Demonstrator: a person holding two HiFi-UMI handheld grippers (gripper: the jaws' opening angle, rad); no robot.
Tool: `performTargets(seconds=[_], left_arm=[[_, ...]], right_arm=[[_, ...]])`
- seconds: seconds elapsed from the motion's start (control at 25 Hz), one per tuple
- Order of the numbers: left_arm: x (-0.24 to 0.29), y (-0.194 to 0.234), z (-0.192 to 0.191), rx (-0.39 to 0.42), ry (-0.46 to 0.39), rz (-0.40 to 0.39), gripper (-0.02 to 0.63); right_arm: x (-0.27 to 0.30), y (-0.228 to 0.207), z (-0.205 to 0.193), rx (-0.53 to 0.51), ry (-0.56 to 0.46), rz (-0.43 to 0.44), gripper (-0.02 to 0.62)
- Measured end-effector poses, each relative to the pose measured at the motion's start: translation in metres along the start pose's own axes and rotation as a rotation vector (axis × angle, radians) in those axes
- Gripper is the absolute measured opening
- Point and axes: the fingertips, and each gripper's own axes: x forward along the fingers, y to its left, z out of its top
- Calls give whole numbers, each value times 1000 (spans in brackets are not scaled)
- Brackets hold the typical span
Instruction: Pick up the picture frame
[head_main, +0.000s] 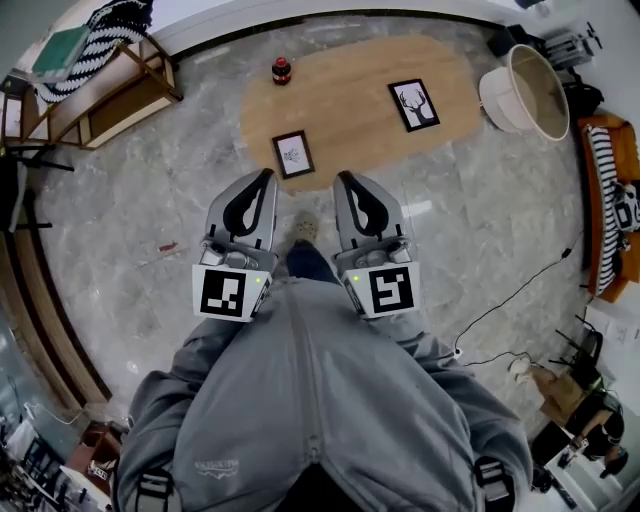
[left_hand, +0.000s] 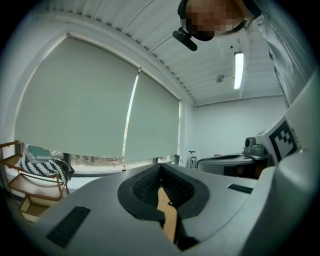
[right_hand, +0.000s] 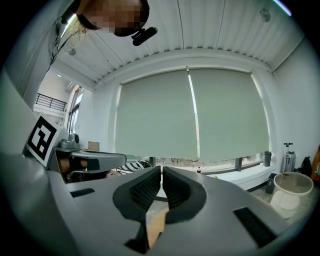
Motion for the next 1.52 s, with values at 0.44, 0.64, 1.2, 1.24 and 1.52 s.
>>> performTargets(seconds=[0.44,0.64,1.2,1.24,1.52], left_arm=[[31,11,12,16,-14,46,17],[35,21,28,15,-53,37,17],[69,69,45,37,-41,-13,17],[70,71,45,37,-39,-14,17],[96,85,15,18,21,-14,17]], right_arm=[[30,-32,4,-2,-7,47,34],[39,-30,22,-14,-50,27,34],[85,-37,49,-78,-54,-33,34],[88,-37,49,-78,-53,-34,34],[116,-55,23,-62,-22,-28,34]])
